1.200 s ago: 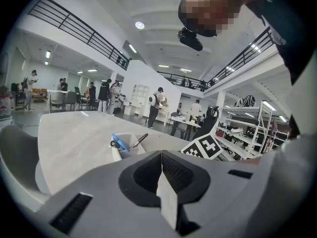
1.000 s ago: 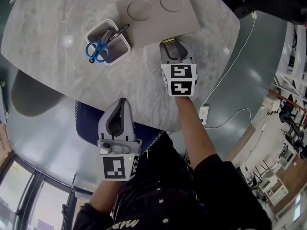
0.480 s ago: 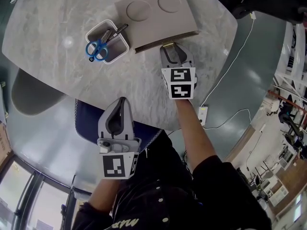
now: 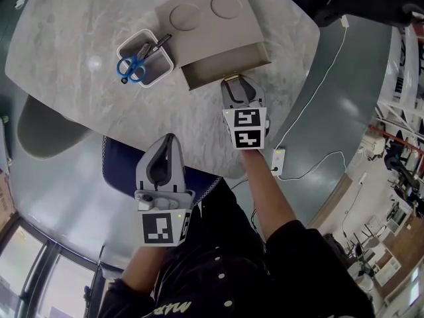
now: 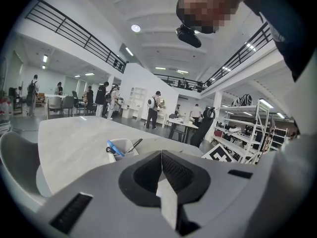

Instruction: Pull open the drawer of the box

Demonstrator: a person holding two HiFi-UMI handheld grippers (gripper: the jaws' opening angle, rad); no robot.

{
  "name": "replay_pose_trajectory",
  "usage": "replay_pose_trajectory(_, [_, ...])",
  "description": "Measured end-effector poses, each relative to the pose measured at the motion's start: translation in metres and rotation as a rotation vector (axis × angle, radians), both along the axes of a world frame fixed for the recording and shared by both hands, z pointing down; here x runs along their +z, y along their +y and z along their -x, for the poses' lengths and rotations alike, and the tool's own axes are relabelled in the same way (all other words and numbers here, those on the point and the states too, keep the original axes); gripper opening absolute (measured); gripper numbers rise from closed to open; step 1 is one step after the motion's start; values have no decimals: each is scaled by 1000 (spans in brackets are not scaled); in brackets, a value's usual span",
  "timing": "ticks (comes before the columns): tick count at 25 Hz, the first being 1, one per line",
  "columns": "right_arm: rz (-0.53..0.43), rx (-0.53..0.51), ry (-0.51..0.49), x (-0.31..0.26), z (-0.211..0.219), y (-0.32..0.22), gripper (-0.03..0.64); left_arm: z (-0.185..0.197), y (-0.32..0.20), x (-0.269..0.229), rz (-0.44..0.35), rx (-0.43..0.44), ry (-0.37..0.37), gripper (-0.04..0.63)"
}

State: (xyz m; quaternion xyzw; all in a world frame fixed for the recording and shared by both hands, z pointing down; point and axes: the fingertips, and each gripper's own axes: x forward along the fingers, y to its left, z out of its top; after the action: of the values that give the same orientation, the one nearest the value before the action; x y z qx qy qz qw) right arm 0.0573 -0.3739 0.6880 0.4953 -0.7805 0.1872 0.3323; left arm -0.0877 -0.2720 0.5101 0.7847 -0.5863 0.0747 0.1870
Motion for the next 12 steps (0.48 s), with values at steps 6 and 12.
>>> replay_pose_trajectory(6, [18,3,5,0,-8,20,160,-5,6,-4,-5,6,-3,15])
replay_pose_trajectory(12, [26,13,7,1,-14,42,160,-8,12,-4,-11,14,-3,15])
